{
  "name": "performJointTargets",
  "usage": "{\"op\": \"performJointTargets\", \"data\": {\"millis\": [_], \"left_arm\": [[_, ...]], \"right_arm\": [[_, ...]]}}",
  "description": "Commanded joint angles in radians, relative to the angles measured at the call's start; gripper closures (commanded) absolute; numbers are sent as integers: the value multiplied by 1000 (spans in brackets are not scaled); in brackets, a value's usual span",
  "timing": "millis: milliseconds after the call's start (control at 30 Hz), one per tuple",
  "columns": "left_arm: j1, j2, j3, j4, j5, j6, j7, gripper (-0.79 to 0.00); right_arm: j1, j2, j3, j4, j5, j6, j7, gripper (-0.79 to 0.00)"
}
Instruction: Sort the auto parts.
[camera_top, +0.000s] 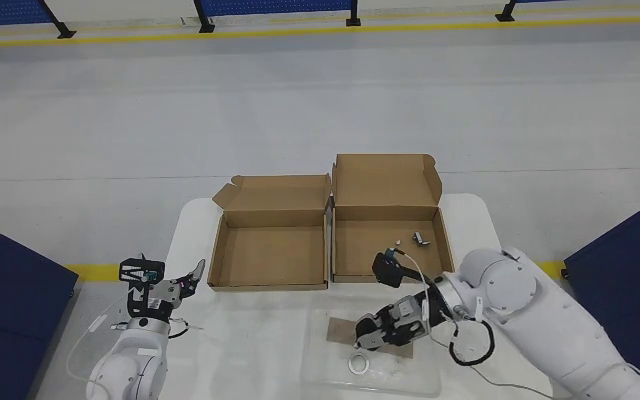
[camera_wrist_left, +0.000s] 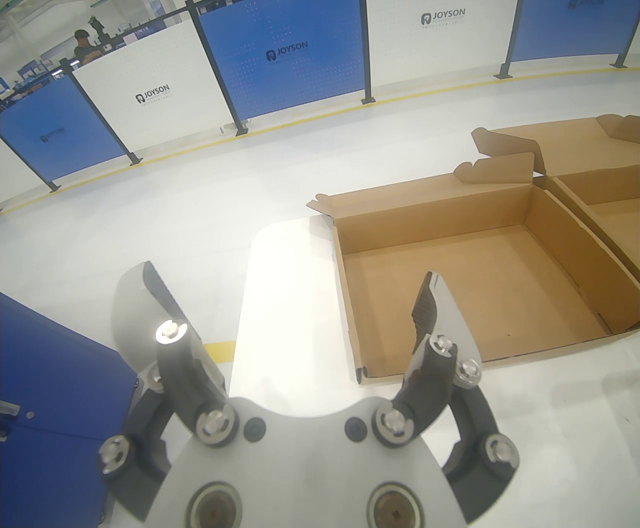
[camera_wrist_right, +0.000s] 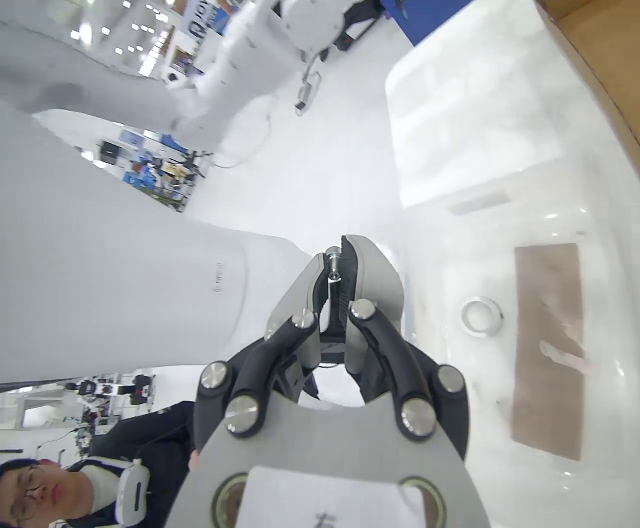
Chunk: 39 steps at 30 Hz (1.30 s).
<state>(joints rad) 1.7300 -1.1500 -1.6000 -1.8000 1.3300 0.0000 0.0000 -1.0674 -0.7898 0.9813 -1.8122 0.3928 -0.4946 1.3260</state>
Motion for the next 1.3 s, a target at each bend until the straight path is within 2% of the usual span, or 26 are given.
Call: {"op": "performJointTargets", "data": {"millis": [0, 300, 400, 500, 700, 800, 1100, 1167, 1267], "left_arm": [[0, 0, 0, 0, 0, 0, 0, -785], [0, 0, 0, 0, 0, 0, 0, -785], [0, 0, 0, 0, 0, 0, 0, -785], [0, 0, 0, 0, 0, 0, 0, -785], [0, 0, 0, 0, 0, 0, 0, -785], [0, 0, 0, 0, 0, 0, 0, -785], [0, 0, 0, 0, 0, 0, 0, -785], [0, 0, 0, 0, 0, 0, 0, -785], [0, 0, 0, 0, 0, 0, 0, -785]], "right_arm": [[10, 5, 0, 5, 16, 4, 4, 0], [5, 5, -1, 4, 24, 9, -9, 0], [-7, 3, 10, 15, 198, 11, 10, 0], [-2, 3, 22, 18, 404, 67, 67, 0], [17, -11, 61, 24, 661, 210, 210, 0], [26, -22, 45, 10, 718, 210, 210, 0], [21, -24, 42, -3, 732, 215, 200, 0], [16, -30, 41, -36, 778, 232, 202, 0], [13, -42, 39, -70, 932, 259, 210, 0]]}}
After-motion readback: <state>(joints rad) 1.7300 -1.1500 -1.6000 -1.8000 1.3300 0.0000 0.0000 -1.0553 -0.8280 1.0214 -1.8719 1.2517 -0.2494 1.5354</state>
